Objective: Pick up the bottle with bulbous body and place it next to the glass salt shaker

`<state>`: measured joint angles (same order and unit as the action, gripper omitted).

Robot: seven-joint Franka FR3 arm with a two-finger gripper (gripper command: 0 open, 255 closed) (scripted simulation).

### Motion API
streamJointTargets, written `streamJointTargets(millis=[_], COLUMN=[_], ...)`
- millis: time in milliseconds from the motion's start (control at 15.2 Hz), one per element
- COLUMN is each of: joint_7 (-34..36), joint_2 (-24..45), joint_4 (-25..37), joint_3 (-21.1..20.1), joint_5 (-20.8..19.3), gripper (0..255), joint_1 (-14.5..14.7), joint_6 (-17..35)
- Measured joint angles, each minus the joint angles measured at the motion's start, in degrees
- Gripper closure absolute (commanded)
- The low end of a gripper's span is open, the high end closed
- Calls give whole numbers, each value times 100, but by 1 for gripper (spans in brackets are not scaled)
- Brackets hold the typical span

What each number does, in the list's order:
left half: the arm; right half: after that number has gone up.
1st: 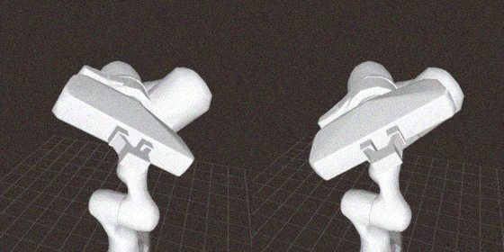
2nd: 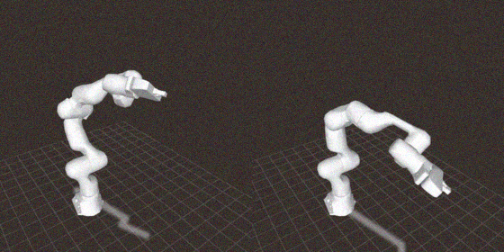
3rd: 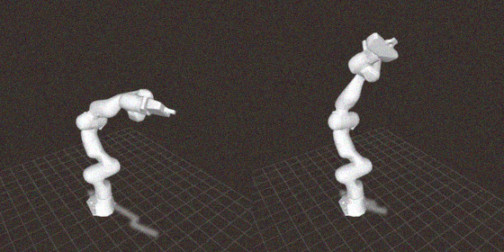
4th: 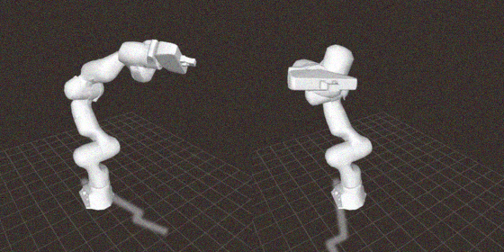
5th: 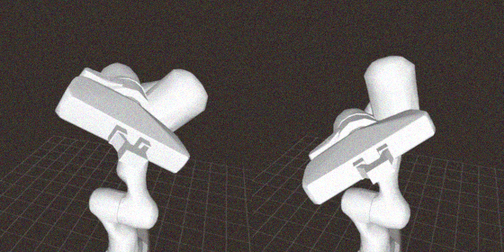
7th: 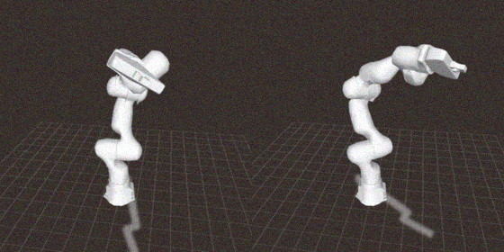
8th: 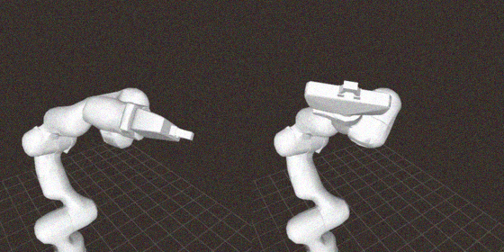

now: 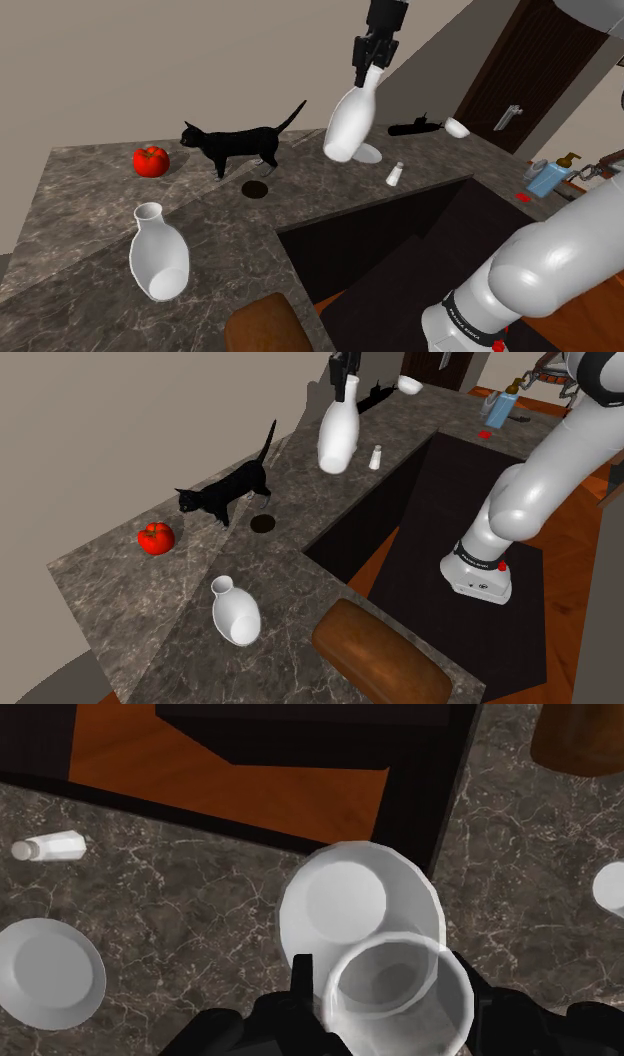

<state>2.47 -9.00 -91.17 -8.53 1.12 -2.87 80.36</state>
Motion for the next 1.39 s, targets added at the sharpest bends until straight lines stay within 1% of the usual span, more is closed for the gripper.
streamJointTargets(millis=[462,660,792,858,990,1056,1122,1254,1386], joint_7=[-915,-1354,-1628,-1790,-2096,-2222,-2341,-2599,-2690], joint_2=[133,295,522,520,682,840,866,1127,1128], joint_4=[499,889,1285,1312,1579,1832,1888,2320,2242], joint_3=[523,768,917,1003,1165,1230,1289,1419,1461], joint_5=[-122,-171,-196,-205,-216,-212,-214,-196,-199], gripper=[255,255,255,255,255,255,255,255,255], joint_1=[-373,-558,-675,-749,-889,-947,-1005,-1137,-1183], joint_6=[-367,-591,-758,-787,-886,-978,-1012,-1175,-1098])
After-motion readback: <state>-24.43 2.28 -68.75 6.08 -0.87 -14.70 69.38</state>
